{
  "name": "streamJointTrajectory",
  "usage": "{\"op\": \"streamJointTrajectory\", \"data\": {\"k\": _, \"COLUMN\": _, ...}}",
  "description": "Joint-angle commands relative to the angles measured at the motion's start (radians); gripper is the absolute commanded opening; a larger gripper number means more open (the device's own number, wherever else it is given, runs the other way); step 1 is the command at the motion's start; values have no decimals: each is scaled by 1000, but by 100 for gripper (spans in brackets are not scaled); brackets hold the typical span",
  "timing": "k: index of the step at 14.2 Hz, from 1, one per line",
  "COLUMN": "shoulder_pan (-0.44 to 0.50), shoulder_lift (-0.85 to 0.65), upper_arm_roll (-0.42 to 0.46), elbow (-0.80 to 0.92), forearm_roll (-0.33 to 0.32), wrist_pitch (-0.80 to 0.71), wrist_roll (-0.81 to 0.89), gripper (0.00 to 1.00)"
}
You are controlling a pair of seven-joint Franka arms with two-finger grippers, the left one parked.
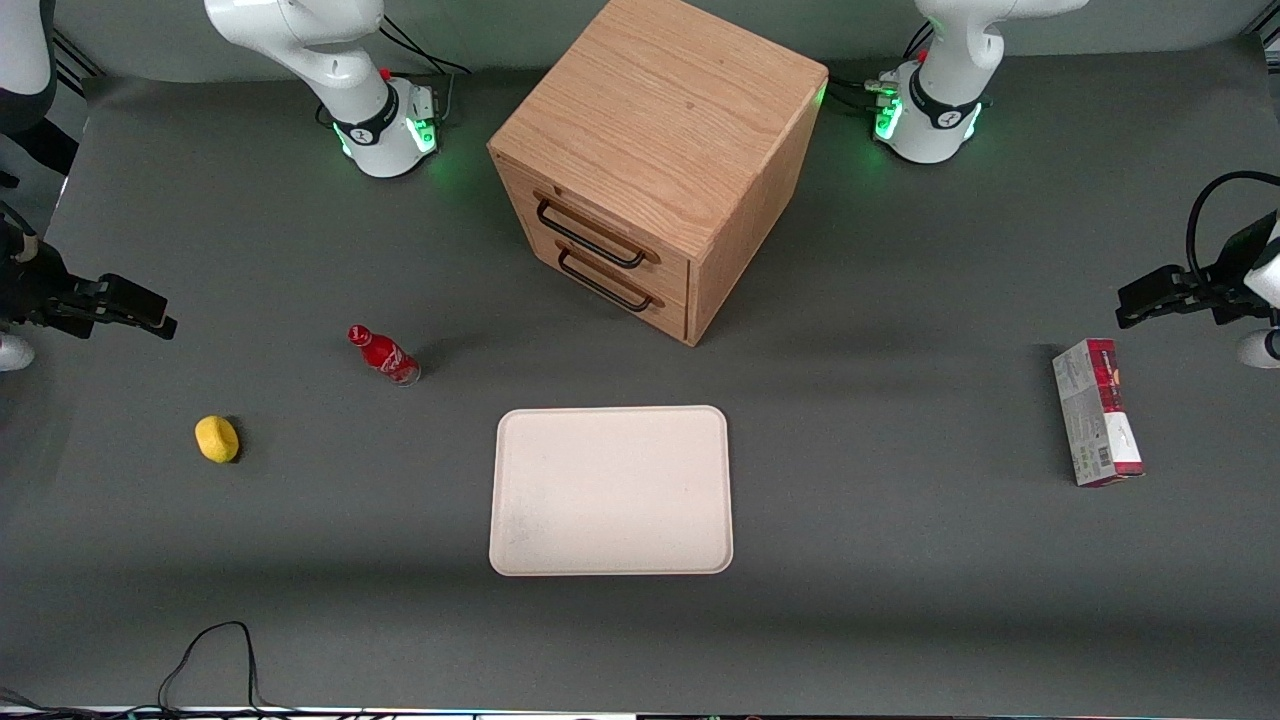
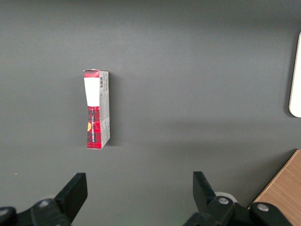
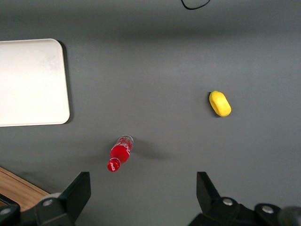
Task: Open upper drawer
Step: 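Move the right gripper toward the wooden cabinet's upper drawer handle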
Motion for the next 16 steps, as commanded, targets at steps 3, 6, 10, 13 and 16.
{"op": "streamJointTrajectory", "data": {"k": 3, "shoulder_pan": 1, "shoulder_lift": 9, "upper_arm_roll": 8, "elbow": 29, "forearm_roll": -5, "wrist_pitch": -17, "wrist_roll": 9, "gripper": 100}}
{"op": "streamJointTrajectory", "data": {"k": 6, "shoulder_pan": 47, "shoulder_lift": 26, "upper_arm_roll": 34, "elbow": 42, "forearm_roll": 4, "wrist_pitch": -16, "wrist_roll": 8, "gripper": 100}}
{"op": "streamJointTrajectory", "data": {"k": 10, "shoulder_pan": 185, "shoulder_lift": 67, "upper_arm_roll": 36, "elbow": 85, "forearm_roll": 4, "wrist_pitch": -11, "wrist_roll": 8, "gripper": 100}}
{"op": "streamJointTrajectory", "data": {"k": 13, "shoulder_pan": 303, "shoulder_lift": 89, "upper_arm_roll": 39, "elbow": 102, "forearm_roll": 5, "wrist_pitch": -11, "wrist_roll": 6, "gripper": 100}}
{"op": "streamJointTrajectory", "data": {"k": 16, "shoulder_pan": 461, "shoulder_lift": 89, "upper_arm_roll": 37, "elbow": 95, "forearm_roll": 2, "wrist_pitch": -16, "wrist_roll": 3, "gripper": 100}}
